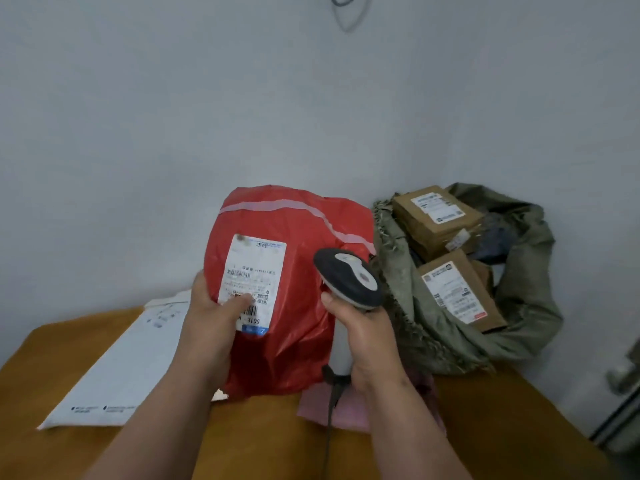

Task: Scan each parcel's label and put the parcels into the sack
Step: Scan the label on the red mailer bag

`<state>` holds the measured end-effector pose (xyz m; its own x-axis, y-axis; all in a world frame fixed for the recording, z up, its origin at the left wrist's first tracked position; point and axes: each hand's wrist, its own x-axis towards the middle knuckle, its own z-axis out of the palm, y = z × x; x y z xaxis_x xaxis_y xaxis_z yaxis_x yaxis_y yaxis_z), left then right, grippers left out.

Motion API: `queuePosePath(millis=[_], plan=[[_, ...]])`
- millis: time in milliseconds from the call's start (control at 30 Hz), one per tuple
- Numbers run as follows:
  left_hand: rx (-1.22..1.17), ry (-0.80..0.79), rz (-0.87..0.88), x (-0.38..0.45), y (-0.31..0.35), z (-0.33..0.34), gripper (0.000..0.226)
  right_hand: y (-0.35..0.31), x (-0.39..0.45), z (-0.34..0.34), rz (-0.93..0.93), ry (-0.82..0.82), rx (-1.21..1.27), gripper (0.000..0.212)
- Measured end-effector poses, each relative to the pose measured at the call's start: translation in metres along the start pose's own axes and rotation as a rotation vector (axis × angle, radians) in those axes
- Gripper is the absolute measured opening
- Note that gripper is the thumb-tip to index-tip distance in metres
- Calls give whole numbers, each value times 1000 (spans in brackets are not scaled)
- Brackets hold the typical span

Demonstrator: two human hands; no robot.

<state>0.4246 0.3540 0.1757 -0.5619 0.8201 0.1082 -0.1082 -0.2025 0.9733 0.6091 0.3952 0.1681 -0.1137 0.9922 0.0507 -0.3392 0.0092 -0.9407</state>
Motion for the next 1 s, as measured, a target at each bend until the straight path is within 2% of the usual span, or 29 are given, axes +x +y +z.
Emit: queuePosePath(millis=[200, 333, 400, 467, 533, 633, 700, 833, 900, 1000], plan=[[89, -160, 171, 8, 19, 115, 49, -50, 43, -69, -97, 148, 96, 36], [88, -244, 238, 26, 28, 207, 46, -95, 89, -128, -131, 206, 157, 57], [93, -270, 261, 39, 31, 257, 46, -119, 116, -161, -152, 256, 163, 55], [87, -241, 293, 53, 32, 309, 46, -142, 147, -195, -145, 290, 181, 40], [46, -149, 290, 68, 31, 360, 62, -163, 179, -228, -125, 359, 153, 28], [16, -63, 198, 87, 26, 420, 87, -177, 220, -271, -101, 499, 54, 35], [128, -81, 196, 95, 15, 450, 81, -174, 242, -298, -100, 547, 9, 35], [526, -311, 250, 102, -8, 472, 49, -158, 263, -319, 42, 422, -11, 46], [675, -349, 259, 105, -17, 485, 48, -152, 277, -325, 117, 336, -37, 47], [772, -410, 306, 110, -30, 504, 52, -142, 295, -330, 175, 263, -37, 44]])
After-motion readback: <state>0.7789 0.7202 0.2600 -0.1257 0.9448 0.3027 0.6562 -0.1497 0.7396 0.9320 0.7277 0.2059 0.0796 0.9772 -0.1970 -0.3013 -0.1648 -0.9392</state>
